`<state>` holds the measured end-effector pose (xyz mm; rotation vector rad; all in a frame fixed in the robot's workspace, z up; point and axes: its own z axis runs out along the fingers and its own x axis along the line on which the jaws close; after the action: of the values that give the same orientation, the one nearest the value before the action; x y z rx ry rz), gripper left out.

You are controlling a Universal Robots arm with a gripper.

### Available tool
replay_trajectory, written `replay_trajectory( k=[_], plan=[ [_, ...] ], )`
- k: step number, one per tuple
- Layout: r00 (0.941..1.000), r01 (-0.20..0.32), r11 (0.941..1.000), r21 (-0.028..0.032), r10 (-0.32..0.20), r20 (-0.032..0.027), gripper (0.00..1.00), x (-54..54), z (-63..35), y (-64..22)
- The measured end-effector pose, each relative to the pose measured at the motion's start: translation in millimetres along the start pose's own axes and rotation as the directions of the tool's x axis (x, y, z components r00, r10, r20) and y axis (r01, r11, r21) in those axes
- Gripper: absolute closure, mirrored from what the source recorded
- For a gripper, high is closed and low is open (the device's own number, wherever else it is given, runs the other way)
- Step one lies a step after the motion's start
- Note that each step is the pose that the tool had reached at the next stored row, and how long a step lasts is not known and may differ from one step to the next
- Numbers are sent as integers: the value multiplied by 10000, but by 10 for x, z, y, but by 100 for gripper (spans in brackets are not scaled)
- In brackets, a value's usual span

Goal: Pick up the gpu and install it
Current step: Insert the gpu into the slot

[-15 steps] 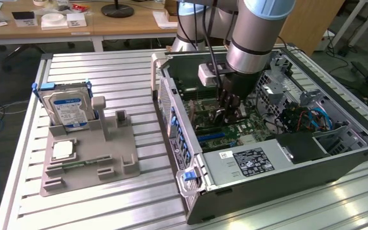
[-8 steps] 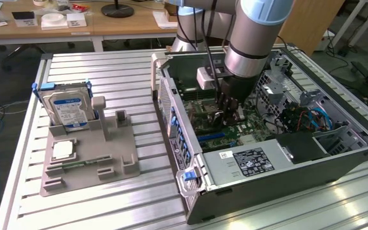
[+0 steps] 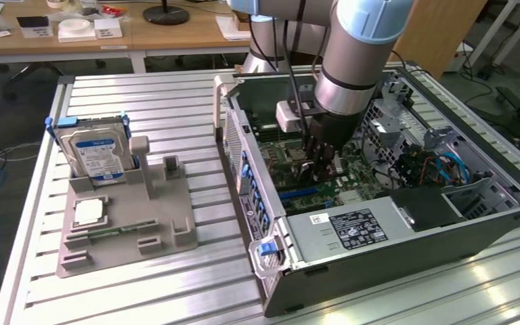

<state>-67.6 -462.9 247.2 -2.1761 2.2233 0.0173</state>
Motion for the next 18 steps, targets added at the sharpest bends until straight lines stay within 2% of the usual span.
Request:
replay_trajectory(
  k=[9, 18],
  plan=[
    [10000, 1, 10000, -7, -1, 1, 72, 3, 48, 57],
    [10000, 1, 10000, -7, -1, 11, 72, 4, 77, 61]
  ],
)
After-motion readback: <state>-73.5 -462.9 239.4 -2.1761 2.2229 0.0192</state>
